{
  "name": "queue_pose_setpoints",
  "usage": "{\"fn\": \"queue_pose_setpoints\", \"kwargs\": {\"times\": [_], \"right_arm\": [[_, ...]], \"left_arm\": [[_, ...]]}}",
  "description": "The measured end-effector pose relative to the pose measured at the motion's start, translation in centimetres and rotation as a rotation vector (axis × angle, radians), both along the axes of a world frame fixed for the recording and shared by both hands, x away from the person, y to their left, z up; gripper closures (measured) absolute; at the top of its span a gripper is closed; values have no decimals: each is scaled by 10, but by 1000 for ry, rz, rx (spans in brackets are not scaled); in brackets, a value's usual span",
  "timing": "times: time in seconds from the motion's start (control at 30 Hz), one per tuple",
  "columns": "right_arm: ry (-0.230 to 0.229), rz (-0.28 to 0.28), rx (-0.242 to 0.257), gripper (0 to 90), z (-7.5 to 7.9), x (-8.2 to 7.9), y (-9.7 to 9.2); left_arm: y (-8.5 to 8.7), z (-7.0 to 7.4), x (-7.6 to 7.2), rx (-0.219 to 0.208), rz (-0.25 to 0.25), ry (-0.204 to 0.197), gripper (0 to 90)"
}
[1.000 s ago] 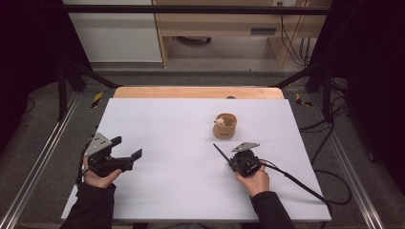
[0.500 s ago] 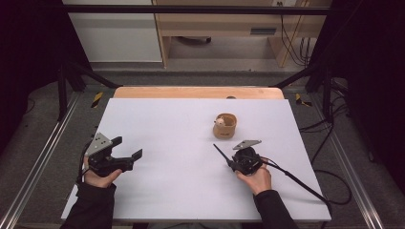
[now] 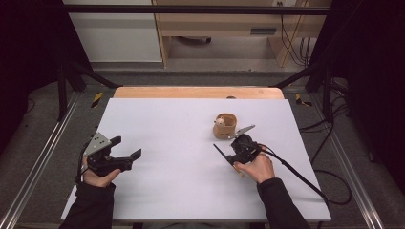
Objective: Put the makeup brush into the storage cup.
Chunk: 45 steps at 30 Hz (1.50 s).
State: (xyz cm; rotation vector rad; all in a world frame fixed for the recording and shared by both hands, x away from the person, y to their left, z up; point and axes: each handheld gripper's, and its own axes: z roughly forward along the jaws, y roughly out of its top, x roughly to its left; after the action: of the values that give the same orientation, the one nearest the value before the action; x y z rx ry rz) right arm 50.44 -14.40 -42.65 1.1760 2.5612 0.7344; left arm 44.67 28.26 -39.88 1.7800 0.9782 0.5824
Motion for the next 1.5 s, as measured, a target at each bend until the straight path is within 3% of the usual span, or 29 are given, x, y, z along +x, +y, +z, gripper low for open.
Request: {"fn": "queue_pose_setpoints", "kwargs": {"times": [0.13, 0.37, 0.83, 1.23, 1.5], "right_arm": [[55, 20, -64, 531, 0, 7, 8], [103, 23, -108, 569, -7, 13, 13], [144, 47, -141, 697, -23, 14, 19], [164, 42, -156, 826, -23, 14, 19], [152, 48, -162, 835, -24, 14, 18]], "left_arm": [[0, 0, 0, 0, 0, 0, 68], [-1, 0, 0, 4, -5, 1, 68], [-2, 0, 0, 9, -8, 3, 69], [-2, -1, 0, 12, -11, 6, 70], [-3, -1, 1, 16, -12, 7, 70]]}}
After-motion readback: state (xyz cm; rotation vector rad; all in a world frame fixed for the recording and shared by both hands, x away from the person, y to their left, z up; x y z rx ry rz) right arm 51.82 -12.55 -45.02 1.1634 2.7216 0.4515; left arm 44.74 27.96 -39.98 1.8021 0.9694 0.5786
